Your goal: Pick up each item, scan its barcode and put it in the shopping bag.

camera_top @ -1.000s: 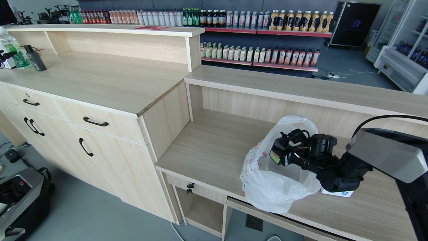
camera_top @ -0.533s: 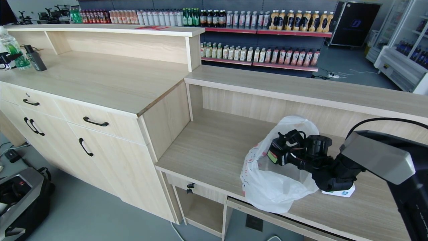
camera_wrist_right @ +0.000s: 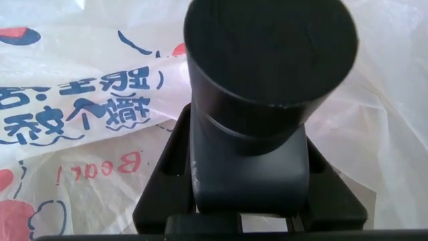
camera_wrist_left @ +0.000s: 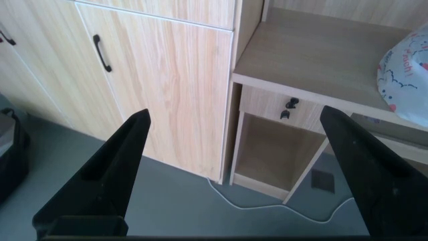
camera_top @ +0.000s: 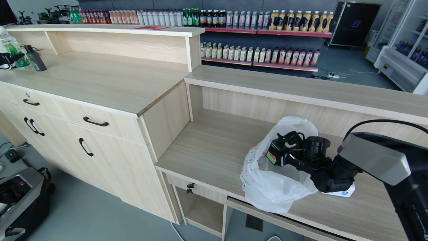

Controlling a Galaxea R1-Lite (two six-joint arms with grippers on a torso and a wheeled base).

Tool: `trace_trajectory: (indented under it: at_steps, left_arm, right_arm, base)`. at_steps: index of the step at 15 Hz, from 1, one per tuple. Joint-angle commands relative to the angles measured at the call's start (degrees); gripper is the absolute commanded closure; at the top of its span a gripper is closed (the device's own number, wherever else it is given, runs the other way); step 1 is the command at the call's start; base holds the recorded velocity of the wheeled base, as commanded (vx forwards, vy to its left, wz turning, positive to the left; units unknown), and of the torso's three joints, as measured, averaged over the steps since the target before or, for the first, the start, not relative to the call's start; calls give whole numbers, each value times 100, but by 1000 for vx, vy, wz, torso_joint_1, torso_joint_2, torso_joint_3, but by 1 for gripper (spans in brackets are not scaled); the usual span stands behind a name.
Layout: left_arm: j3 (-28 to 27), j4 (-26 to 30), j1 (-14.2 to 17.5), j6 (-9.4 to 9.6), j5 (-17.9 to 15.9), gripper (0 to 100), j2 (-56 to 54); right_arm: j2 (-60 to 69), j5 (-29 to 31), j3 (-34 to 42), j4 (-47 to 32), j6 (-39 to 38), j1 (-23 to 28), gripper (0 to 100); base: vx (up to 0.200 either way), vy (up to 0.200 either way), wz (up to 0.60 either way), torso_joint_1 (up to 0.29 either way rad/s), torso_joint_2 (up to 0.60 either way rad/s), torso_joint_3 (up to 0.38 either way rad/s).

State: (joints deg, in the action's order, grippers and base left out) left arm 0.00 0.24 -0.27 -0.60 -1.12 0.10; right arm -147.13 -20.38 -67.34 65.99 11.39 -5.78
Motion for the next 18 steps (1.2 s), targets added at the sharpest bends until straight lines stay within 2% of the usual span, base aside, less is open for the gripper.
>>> trace_trajectory:
  at_steps: [1, 3, 4, 10, 13, 18]
  left_arm:
    - [0, 2, 0, -2, -2, 0, -1]
    - [0, -7, 0, -2, -2, 0, -1]
    - [0, 2, 0, -2, -2, 0, -1]
    - [0, 2, 0, -2, -2, 0, -1]
    - [0, -7, 0, -2, -2, 0, -1]
    - [0, -7, 0, -2, -2, 0, -1]
  right_arm:
    - [-44, -1, -7, -16, 13, -2, 100]
    - [-62, -1, 37, -16, 13, 7, 100]
    - [-62, -1, 54, -16, 13, 7, 0]
    - [308, -1, 81, -60, -40, -2, 0]
    - [1116, -1, 353, -288, -75, -73, 0]
    - [3357, 34, 1979, -1035, -58, -222, 0]
  base:
    - [0, 0, 0, 0, 0, 0]
    - [0, 0, 0, 0, 0, 0]
    - [0, 0, 0, 0, 0, 0]
    - [0, 0, 0, 0, 0, 0]
    - [0, 0, 0, 0, 0, 0]
    - [0, 0, 0, 0, 0, 0]
